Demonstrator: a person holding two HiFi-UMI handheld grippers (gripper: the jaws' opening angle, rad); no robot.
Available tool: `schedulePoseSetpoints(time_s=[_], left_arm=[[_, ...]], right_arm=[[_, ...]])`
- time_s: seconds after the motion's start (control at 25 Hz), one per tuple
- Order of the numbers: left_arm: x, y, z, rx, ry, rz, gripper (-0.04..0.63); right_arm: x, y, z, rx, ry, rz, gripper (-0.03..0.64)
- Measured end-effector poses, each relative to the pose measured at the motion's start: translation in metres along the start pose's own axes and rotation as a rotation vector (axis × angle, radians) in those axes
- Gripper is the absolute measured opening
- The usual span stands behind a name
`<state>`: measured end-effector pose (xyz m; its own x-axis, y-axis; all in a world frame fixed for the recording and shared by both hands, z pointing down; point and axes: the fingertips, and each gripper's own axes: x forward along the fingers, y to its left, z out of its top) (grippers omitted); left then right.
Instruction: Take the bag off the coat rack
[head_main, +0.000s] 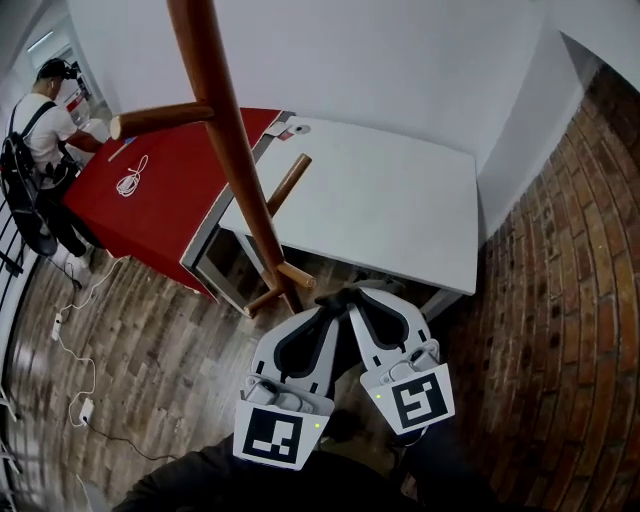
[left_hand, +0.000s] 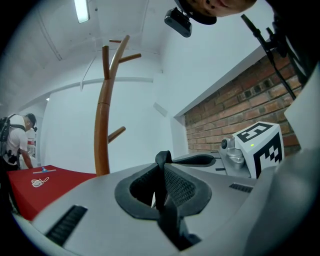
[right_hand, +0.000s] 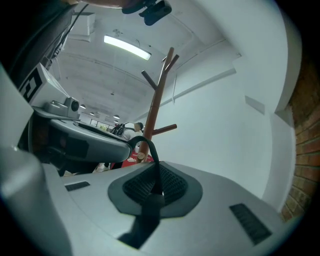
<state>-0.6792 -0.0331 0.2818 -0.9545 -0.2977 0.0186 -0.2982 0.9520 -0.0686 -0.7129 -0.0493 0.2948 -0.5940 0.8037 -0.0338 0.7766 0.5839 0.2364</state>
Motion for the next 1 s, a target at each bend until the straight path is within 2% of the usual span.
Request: schedulePoseSetpoints(time_s=[0.32, 0.64, 0.84, 1.0], left_arm=[[0.004, -0.048, 0.008, -0.010, -0.022, -0.158, 0.043], [0.012, -0.112, 0.020, -0.018, -0.049, -0.374, 0.043], [0.016, -0.150, 0.027, -0.029, -0.060, -0.522, 0.043], [0.020, -0.182, 0.026, -0.043, -0.061, -0.692, 0.043]], right_arm=[[-0.053, -0.021, 0.002, -0.034, 0.045, -0.171, 0.025], [-0.119, -0.050, 0.004, -0.045, 0.096, -0.391, 0.025], [-0.160, -0.066, 0.008, -0.056, 0.133, -0.532, 0.025], [-0.194, -0.077, 0.005, -0.055, 0.185, -0.700, 0.025]])
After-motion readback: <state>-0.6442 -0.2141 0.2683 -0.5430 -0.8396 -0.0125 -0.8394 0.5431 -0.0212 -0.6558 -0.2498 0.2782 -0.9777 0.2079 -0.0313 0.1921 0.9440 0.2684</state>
